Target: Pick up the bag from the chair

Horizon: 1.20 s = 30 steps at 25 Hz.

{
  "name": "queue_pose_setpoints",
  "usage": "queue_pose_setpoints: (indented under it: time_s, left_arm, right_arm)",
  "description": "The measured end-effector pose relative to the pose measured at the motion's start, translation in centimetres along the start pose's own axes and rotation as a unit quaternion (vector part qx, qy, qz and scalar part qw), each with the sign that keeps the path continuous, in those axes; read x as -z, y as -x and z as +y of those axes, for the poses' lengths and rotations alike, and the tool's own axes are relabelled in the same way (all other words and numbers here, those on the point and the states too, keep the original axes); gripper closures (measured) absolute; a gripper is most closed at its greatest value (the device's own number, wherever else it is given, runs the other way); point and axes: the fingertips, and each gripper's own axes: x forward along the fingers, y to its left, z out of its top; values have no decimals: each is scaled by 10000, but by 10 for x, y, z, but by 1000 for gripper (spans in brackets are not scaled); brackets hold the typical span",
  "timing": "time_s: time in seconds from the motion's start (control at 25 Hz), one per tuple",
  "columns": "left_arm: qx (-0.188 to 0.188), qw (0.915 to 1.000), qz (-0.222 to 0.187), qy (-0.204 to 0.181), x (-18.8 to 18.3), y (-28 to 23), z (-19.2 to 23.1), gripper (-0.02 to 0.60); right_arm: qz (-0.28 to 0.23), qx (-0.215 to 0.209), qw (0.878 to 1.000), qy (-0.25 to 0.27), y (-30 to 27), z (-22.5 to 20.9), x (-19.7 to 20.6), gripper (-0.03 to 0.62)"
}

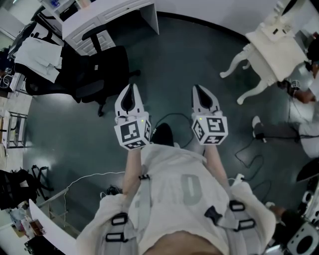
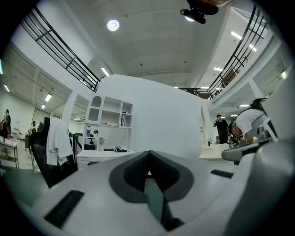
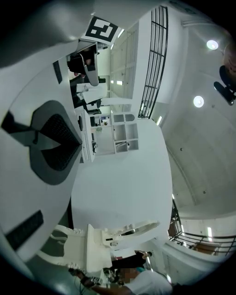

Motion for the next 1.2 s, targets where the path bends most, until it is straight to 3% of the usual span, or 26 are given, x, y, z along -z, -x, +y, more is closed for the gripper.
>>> queue_pose_setpoints:
  time_s: [0.2,0.56,0.76,0.96,1.2]
  left_arm:
    - [-133,9997,-152,-102,-10,-12,12,575]
    - [-22,9989,-420,-186,-16,-69,9,575]
    - [118,9971,-682,-329,-29,-128,10,575]
    - [181,9966,-782,-183,-40,-197,26,575]
    - [261,9978,-583,-197,-36,-299,50,575]
  right_arm:
    - [32,-236,9997,-23,-12,3,-1,589]
    - [-69,-210,9996,179,-47,-21,-1,589]
    - [-262,-192,9990,306,-97,-35,-16,589]
    - [-211,-65,9989,412,-159,-54,-31,589]
    - [94,76,9986,516,-258,-83,-39,589]
